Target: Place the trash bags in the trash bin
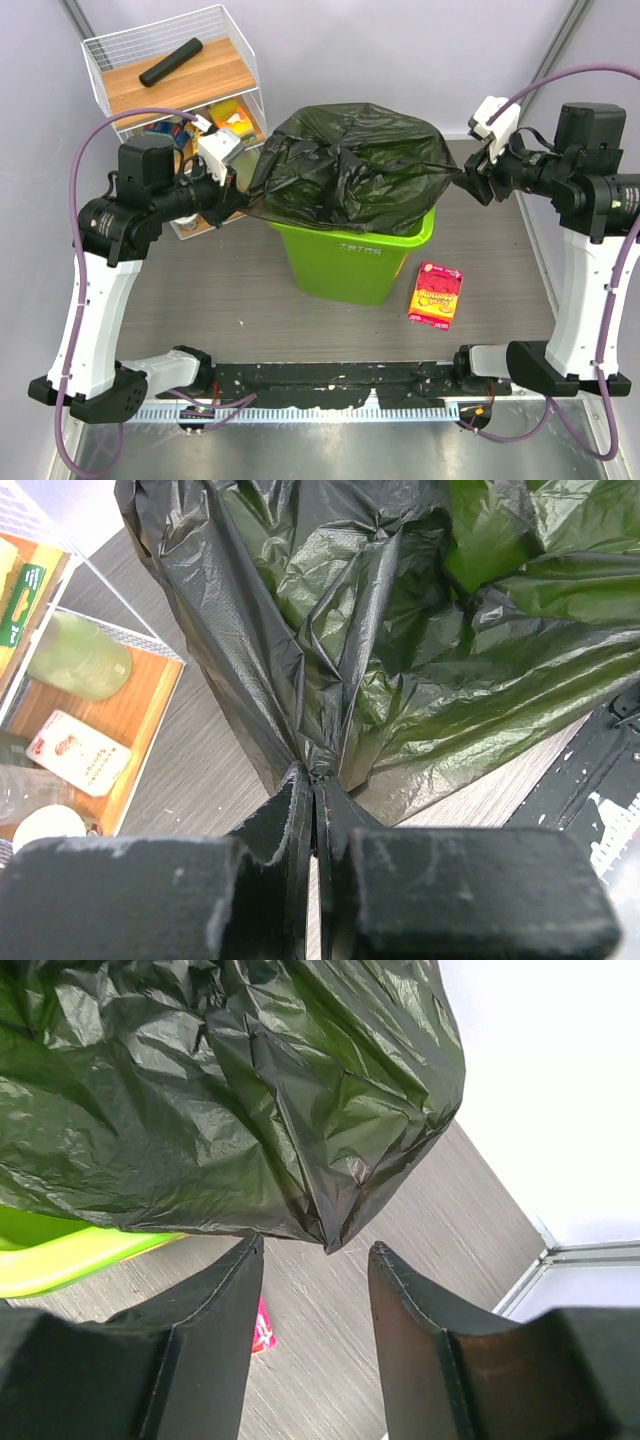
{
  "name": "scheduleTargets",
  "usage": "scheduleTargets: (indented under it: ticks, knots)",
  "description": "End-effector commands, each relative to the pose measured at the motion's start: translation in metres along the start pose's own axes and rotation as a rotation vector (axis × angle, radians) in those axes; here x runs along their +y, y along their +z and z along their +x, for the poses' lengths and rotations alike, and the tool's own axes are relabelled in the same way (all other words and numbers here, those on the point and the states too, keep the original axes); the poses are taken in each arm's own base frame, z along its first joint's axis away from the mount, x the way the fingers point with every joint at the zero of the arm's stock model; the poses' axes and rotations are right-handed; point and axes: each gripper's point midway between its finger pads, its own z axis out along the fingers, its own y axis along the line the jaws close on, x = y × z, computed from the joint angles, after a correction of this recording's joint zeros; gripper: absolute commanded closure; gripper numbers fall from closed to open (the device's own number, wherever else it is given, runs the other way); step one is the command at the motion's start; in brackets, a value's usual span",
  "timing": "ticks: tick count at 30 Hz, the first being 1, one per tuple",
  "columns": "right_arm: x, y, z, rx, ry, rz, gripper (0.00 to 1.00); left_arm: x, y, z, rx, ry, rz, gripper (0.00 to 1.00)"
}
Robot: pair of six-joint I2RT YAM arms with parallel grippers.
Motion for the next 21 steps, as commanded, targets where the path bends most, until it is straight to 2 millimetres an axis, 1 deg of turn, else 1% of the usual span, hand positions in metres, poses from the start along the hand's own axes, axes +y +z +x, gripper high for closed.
scheduleTargets:
  ticks: [1, 2, 3, 6, 7, 10, 11, 14, 15, 16, 18, 20, 21]
  knots:
    - [0.035, -0.022, -0.002, 0.001, 0.038, -0.072, 0.47, -0.006, -0.004, -0.016, -0.072, 0.016, 0.030, 0.93]
    - [0.037, -0.025, -0.005, -0.011, 0.041, -0.069, 0.46, -0.007, -0.004, -0.016, -0.073, 0.016, 0.032, 0.93]
    - [0.046, -0.023, -0.010, -0.026, 0.028, -0.105, 0.45, -0.006, -0.003, -0.017, -0.076, 0.012, 0.030, 0.93]
    - [0.060, -0.024, -0.022, -0.068, 0.054, -0.161, 0.42, -0.005, -0.002, -0.016, -0.073, 0.002, 0.027, 0.93]
    - [0.068, -0.024, -0.026, -0.084, 0.054, -0.192, 0.39, -0.004, -0.001, -0.016, -0.071, 0.000, 0.023, 0.94]
    - [0.083, -0.020, -0.030, -0.102, 0.082, -0.268, 0.32, -0.001, 0.001, -0.017, -0.078, -0.018, 0.005, 1.00]
    - [0.089, -0.020, -0.034, -0.117, 0.084, -0.294, 0.30, 0.000, 0.001, -0.017, -0.078, -0.019, 0.002, 1.00]
    - [0.103, -0.014, -0.038, -0.138, 0.105, -0.358, 0.28, 0.000, 0.003, -0.014, -0.072, -0.032, 0.002, 1.00]
    - [0.105, -0.012, -0.038, -0.147, 0.104, -0.365, 0.28, -0.002, 0.003, -0.013, -0.074, -0.036, 0.010, 1.00]
    - [0.113, -0.010, -0.040, -0.151, 0.105, -0.397, 0.28, -0.003, 0.003, -0.011, -0.072, -0.038, 0.010, 1.00]
    - [0.121, -0.005, -0.041, -0.151, 0.110, -0.431, 0.28, -0.004, 0.003, -0.009, -0.072, -0.043, 0.010, 1.00]
    - [0.130, 0.003, -0.042, -0.145, 0.105, -0.465, 0.28, -0.003, 0.002, -0.007, -0.072, -0.046, 0.001, 1.00]
    - [0.131, 0.009, -0.041, -0.138, 0.116, -0.469, 0.27, -0.002, 0.002, -0.008, -0.074, -0.043, -0.002, 1.00]
